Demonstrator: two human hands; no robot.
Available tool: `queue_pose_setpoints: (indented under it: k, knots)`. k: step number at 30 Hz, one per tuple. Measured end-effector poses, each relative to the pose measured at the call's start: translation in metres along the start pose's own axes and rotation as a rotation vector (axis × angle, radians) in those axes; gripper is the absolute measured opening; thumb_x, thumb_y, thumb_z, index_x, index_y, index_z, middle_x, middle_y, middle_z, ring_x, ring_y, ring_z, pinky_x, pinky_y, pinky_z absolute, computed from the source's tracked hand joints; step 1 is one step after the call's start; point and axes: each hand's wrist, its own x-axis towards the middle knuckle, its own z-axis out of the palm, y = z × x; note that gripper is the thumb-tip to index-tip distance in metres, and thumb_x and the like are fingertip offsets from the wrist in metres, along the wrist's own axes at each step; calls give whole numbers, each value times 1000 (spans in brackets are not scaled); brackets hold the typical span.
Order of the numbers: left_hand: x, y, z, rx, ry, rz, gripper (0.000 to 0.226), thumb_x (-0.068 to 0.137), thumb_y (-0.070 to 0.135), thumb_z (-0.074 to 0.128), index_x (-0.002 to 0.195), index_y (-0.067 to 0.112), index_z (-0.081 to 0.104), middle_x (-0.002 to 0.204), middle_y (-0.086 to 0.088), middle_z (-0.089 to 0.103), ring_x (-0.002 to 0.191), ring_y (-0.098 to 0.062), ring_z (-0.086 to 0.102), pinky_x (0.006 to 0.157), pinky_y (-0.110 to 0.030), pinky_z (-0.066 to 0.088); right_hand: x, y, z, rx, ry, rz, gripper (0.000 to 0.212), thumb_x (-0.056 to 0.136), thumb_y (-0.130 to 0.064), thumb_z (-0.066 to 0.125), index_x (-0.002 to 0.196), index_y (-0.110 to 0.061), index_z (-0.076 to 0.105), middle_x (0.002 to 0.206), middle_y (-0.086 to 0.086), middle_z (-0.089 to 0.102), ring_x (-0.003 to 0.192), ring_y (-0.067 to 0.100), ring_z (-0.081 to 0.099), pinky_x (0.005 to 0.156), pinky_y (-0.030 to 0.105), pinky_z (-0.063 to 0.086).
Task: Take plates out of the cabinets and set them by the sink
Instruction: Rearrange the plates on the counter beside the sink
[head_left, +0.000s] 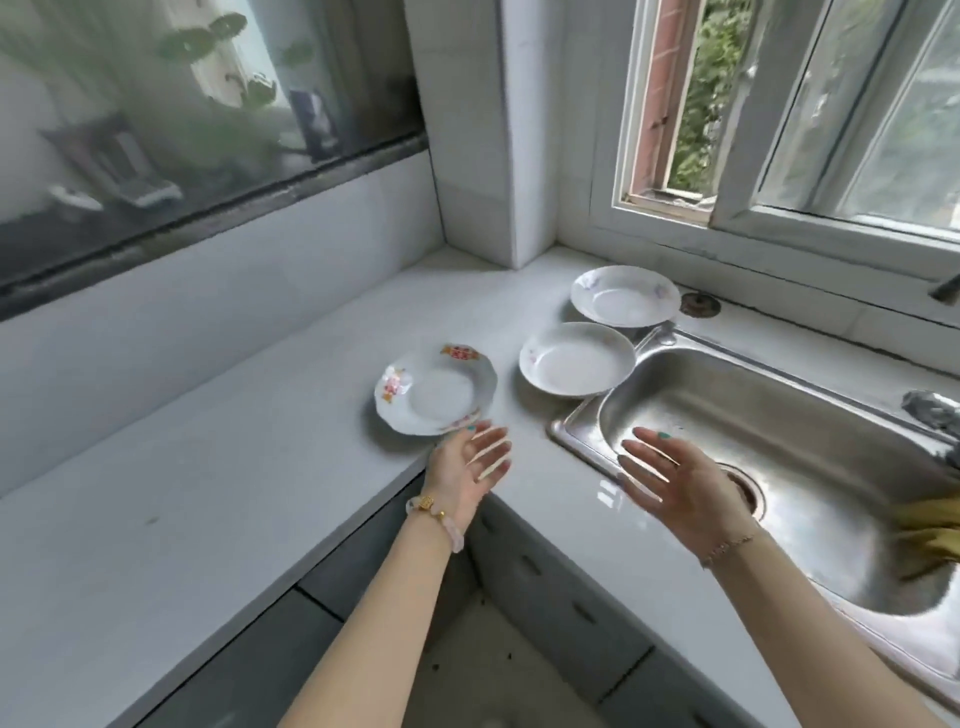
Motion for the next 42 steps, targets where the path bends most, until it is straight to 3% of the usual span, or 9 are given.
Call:
queue_pose_setpoints:
  k: [9,15,21,26,29,37,42]
  knots:
    - [50,58,-84,6,54,8,20,94,16,47,108,6,56,93,-10,68,80,-23,64,82,-37,52,35,41,97,-35,7,43,18,94,-16,47,97,-10,64,95,8,68,88,22,65,76,35,52]
    - [99,78,-124,368,308,75,32,92,7,45,123,11,42,112,-13,55,100,-26,59,77,-32,52,55,58,131,-18,64,27,19,95,-17,46,97,-10,63,97,8,68,90,23,65,75,35,54]
    - [128,85,-143,308,178,-92,43,96,11,44,137,5,36,130,-15,50,105,-28,58,84,-38,52,70,66,145,-24,85,38,23,96,-20,43,101,-9,63,101,8,67,93,23,64,76,36,52]
    - [142,82,-143,254,95,-139,28,94,10,51,119,-2,49,124,-16,57,110,-32,59,83,-38,54,77,71,149,-15,103,48,25,96,-19,43,103,-9,64,102,9,67,94,23,64,79,37,52]
    - [148,79,-143,273,77,-130,33,92,5,55,125,-1,52,115,-15,64,104,-29,63,83,-36,54,78,73,149,-2,114,52,25,95,-19,43,104,-8,64,101,8,68,93,23,64,79,37,53]
    - [160,68,-139,274,187,-78,38,85,-6,59,120,5,50,117,-15,59,87,-23,65,75,-33,55,74,71,139,11,141,33,26,95,-20,44,107,-8,64,100,8,68,94,23,65,77,36,53]
    - [160,68,-133,246,233,-79,34,86,-11,54,111,9,47,111,-15,58,84,-25,63,79,-37,54,68,69,130,26,155,20,25,95,-21,45,106,-9,64,101,8,69,93,23,65,76,36,52]
